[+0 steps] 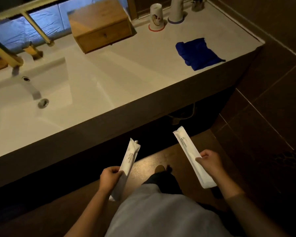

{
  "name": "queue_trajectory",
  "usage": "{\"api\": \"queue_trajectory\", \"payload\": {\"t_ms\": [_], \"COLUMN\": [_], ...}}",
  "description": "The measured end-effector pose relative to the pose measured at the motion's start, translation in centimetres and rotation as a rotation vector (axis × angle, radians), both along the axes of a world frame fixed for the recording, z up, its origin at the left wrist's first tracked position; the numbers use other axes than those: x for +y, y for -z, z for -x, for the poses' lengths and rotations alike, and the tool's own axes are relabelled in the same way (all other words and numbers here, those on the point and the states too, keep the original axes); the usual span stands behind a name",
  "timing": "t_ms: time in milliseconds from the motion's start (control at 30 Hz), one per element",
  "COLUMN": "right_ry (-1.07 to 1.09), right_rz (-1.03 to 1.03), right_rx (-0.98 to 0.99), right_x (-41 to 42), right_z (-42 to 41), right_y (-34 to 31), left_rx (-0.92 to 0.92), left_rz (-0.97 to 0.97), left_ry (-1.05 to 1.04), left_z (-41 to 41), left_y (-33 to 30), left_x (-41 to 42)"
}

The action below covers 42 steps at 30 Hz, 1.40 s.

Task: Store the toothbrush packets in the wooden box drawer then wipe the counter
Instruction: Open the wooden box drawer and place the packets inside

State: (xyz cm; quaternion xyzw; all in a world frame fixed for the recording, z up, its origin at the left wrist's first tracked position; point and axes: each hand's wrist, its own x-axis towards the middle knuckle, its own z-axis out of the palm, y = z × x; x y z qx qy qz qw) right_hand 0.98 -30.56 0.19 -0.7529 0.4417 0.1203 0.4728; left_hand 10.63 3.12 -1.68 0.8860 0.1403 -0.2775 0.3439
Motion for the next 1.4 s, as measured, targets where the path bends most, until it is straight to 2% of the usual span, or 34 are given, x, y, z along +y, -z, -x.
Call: {"api": "queue_trajectory", "payload": {"t_ms": [267, 467, 667, 800, 933, 1200, 1300, 1400], "right_ry": [0.139, 0.250, 0.241, 0.259, 0.332, 0.617, 0.749, 0.869], "right_rz": [-0.017, -0.184, -0.407, -0.542, -0.653, -0.880, -0.912, -0.929], "right_rx": [-0.213, -0.435, -0.458, -0.459, -0.413, -0.469, -0.446, -0.359], "right_x": [-2.1, -3.3, -6.2, -7.8, -9.4, -11.5, -11.8, -12.0], "right_z": [-4.3, -10.1, -19.9, -27.0, -33.1, -41.3, -43.6, -45.3], "right_y": [-5.6, -10.0, -12.1, -13.3, -14.3, -14.3, -13.8, -12.9], "left_rx": [-0.077, -0.105, -0.068, -0.015, 0.016, 0.234, 0.201, 0.012], "left_rz": [0.203, 0.505, 0.680, 0.678, 0.621, 0.443, 0.314, 0.148], "left_ry": [0.192, 0.126, 0.035, 0.051, 0.192, 0.371, 0.445, 0.637], "left_z": [-8.9, -13.8, -21.9, -29.0, -35.7, -45.5, -48.0, -49.4], "left_y": [-6.4, -12.0, -15.0, -17.4, -20.2, -20.5, -19.2, -17.7], "left_x": [-10.8, -15.8, -19.9, -22.9, -25.8, -33.5, -36.6, -39.1]}}
